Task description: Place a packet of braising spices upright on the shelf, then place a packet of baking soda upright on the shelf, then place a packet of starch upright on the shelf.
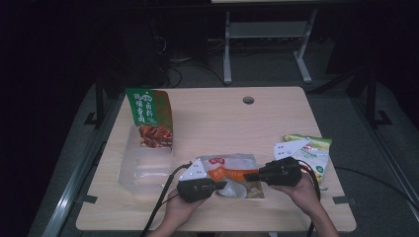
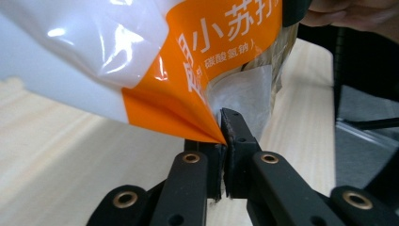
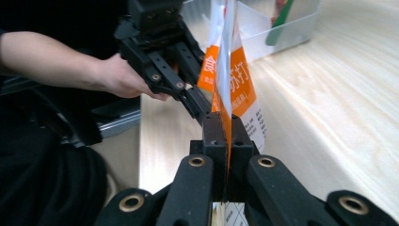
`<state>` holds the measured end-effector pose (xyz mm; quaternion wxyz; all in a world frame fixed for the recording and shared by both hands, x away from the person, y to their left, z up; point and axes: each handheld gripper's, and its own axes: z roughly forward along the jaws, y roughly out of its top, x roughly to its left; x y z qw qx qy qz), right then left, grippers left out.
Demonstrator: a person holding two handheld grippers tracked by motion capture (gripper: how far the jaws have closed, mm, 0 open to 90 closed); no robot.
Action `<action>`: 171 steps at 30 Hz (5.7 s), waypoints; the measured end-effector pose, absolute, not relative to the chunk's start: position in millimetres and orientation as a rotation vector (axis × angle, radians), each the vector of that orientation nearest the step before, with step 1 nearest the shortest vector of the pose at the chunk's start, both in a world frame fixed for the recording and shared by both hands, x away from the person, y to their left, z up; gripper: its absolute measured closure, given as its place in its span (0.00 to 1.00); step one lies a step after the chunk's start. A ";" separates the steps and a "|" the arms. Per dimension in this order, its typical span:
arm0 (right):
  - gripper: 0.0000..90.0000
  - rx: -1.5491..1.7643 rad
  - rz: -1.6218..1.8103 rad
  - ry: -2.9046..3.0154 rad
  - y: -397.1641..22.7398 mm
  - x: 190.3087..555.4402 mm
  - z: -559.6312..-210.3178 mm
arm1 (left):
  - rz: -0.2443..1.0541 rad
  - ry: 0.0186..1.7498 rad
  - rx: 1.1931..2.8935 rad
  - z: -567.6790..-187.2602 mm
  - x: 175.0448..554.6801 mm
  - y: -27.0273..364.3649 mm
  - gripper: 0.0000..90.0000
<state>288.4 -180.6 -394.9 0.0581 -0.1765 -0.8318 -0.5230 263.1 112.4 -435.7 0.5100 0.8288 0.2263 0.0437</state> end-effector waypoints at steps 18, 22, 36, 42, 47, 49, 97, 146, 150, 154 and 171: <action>0.93 -0.624 -1.534 -2.672 -162.0 290.4 -388.0 | 0.187 0.589 2.022 -431.2 262.9 118.5 0.98; 1.00 -0.628 -1.522 -2.682 -158.6 290.6 -388.1 | 0.188 0.591 2.012 -432.9 260.2 120.5 0.94; 1.00 -0.649 -1.568 -2.616 -169.5 290.3 -379.5 | 0.156 0.570 1.997 -422.9 243.3 143.8 0.74; 1.00 -0.675 -1.571 -2.615 -169.3 295.5 -374.3 | 0.154 0.549 1.993 -421.2 234.1 152.7 0.71; 1.00 -0.688 -1.565 -2.614 -166.4 302.2 -369.7 | 0.153 0.529 1.996 -420.3 227.5 156.8 0.70; 1.00 -0.694 -1.580 -2.601 -165.4 304.5 -368.0 | 0.156 0.525 1.991 -420.3 225.7 157.7 0.69; 1.00 -0.514 -1.629 -2.582 -63.0 361.9 -292.0 | 0.127 0.420 1.986 -421.7 212.7 154.7 0.49; 1.00 -0.420 -1.568 -2.484 95.4 406.5 -322.7 | 0.178 0.417 2.024 -416.6 207.3 168.7 0.45; 1.00 -0.451 -1.562 -2.463 104.6 408.4 -332.9 | 0.181 0.403 2.031 -417.8 205.4 166.9 0.45; 1.00 -0.479 -1.549 -2.446 111.5 410.1 -345.1 | 0.180 0.400 2.038 -419.2 204.3 167.3 0.45; 0.92 -0.502 -1.440 -2.596 95.8 404.6 -361.8 | 0.168 0.390 2.042 -421.0 204.3 162.1 0.45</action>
